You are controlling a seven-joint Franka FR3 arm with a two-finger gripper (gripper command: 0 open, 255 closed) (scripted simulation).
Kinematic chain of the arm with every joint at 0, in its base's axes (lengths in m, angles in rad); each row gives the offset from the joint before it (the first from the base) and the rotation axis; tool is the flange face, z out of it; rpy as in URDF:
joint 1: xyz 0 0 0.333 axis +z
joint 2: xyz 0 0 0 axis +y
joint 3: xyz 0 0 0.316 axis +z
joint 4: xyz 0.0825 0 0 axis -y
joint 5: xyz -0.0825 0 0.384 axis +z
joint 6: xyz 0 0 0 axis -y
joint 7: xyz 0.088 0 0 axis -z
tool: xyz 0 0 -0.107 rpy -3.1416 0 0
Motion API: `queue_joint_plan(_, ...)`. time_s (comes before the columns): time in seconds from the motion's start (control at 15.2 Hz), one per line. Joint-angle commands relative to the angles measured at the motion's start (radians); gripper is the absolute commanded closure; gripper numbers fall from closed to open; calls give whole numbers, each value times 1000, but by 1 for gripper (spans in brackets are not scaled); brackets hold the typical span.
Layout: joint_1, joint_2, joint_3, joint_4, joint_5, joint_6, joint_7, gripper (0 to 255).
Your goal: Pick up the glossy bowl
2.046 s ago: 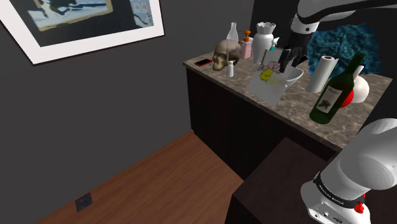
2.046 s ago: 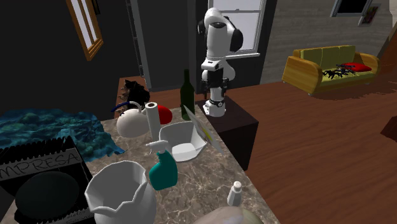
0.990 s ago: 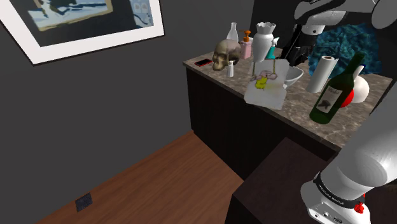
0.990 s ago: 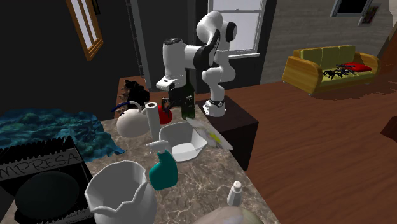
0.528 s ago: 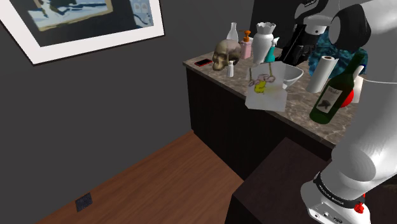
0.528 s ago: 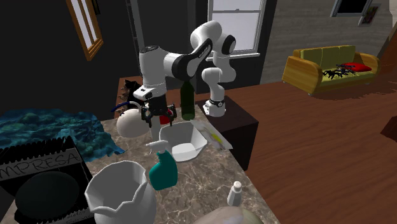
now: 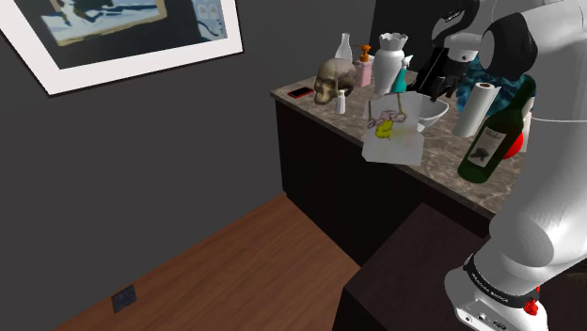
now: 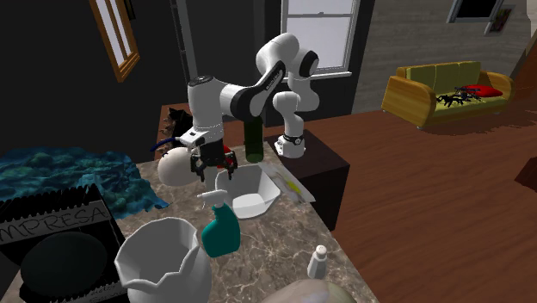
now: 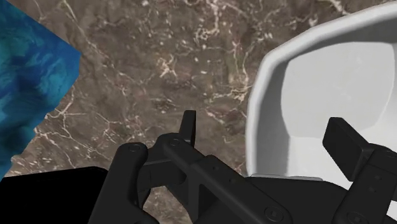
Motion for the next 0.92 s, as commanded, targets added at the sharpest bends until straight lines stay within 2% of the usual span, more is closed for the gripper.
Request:
queue_joint_plan(0.0, -1, 4, 2, -5, 3, 9, -2, 0)
queue_joint_plan(0.07, -2, 6, 2, -2, 4, 7, -2, 255)
queue_joint_plan(0.66, -1, 4, 2, -5, 3, 9, -2, 255)
queue_joint_plan(0.86, 0, -7, -3, 21, -6, -25, 6, 255)
